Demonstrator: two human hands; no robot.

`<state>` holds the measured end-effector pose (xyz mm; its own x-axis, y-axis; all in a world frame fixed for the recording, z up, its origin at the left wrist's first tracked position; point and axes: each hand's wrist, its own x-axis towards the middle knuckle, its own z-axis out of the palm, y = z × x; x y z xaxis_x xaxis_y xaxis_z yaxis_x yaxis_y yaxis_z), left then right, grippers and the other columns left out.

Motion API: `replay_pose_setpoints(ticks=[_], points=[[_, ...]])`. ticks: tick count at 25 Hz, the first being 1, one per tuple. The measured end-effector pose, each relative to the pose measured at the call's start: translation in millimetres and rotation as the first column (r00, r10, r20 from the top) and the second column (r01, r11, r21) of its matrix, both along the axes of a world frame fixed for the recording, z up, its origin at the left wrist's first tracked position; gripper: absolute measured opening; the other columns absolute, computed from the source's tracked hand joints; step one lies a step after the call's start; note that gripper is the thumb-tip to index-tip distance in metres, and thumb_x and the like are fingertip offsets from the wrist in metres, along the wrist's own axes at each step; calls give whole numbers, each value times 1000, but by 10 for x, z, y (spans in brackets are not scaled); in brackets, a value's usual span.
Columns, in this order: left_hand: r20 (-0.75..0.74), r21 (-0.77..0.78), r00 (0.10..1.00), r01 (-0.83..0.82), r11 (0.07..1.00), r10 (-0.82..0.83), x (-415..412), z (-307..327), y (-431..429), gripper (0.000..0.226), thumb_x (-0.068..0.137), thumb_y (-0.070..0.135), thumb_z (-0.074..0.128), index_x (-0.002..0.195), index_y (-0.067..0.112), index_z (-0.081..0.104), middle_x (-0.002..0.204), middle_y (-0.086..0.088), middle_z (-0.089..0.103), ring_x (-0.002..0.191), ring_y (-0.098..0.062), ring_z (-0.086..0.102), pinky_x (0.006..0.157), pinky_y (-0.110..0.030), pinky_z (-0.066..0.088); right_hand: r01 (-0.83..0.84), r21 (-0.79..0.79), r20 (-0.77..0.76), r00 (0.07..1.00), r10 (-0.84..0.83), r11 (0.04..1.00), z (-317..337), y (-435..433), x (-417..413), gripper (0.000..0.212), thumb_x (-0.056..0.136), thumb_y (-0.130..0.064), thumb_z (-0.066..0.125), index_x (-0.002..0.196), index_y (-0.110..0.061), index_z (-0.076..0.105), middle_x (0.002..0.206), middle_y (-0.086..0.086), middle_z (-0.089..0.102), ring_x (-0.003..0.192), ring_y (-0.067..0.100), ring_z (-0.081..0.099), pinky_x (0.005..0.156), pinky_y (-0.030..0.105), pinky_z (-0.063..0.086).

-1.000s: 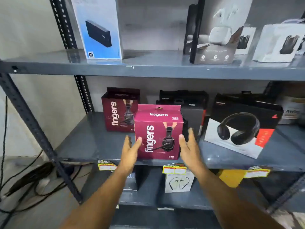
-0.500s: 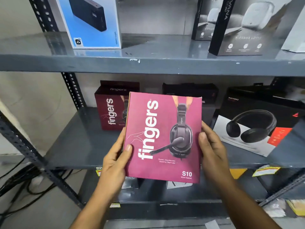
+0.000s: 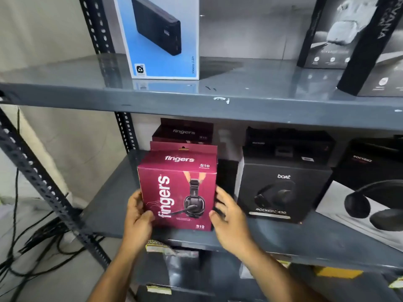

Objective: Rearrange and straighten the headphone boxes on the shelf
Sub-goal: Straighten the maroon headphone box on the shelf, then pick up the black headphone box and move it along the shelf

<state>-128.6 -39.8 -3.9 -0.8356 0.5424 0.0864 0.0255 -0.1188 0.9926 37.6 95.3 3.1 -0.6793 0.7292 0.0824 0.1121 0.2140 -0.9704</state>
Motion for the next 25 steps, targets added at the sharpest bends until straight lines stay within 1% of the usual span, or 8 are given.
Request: replay_pose_setpoints(ticks=[6,9,12,14,17,19,22,25], points=[[47,3,997,-65,998,64,-444,-96,369,66,77,-29,31,125,14,39,110,-6,61,87,-13,59,58,-11,51,43,12,1,999,-43,999,-145,98,-524,77,74,-6,52,125,-60,35,109,-30,61,97,8,64,93,46,54],[54,17,996,-74,997,73,-467,-112,420,66,78,-27,34,129,14,38,118,-6,59,92,-12,57,64,-12,51,-10,40,5,1000,10,999,-175,125,-519,80,76,-12,56,134,-59,28,128,-30,54,113,5,59,102,42,49],[33,-55,934,-353,934,355,-172,-218,322,55,83,0,49,135,14,40,136,-8,49,101,-14,51,80,-8,41,-46,85,51,998,42,995,-343,126,-215,82,79,-25,61,142,-56,18,140,-34,33,134,-2,40,112,29,36],[-65,-20,897,-439,898,437,356,-418,200,45,73,26,55,117,27,49,128,-11,57,96,-29,54,87,-26,47,74,161,8,997,-76,984,-480,159,223,74,79,-21,65,131,-62,32,136,-24,44,125,-4,49,104,18,41],[-160,19,983,-89,996,91,1146,-561,312,45,72,19,62,115,31,55,124,20,60,119,-13,58,102,-21,44,525,172,-95,851,-517,833,-507,425,915,61,79,-9,69,122,-48,50,124,1,52,114,12,56,92,9,41],[-194,-43,968,153,987,-159,1344,-456,667,64,77,27,60,138,23,44,143,21,46,136,6,40,109,-8,27,709,142,-136,705,-696,691,-393,774,1256,59,79,-16,65,135,-22,46,134,14,45,126,29,48,103,26,39],[-27,-63,970,240,969,-242,1309,-229,1302,73,86,17,58,152,17,27,154,10,32,139,0,31,114,-19,22,601,50,-124,797,-592,798,-147,1295,1460,69,86,-7,63,147,-10,30,146,6,43,132,19,46,114,45,35],[68,-68,957,285,956,-281,1228,-125,1603,66,89,-1,51,151,14,32,156,0,39,137,-10,40,119,-34,29,367,-22,-37,929,-367,930,-135,1580,1448,67,85,-8,63,145,-18,36,134,-10,56,118,-3,57,108,32,43]])
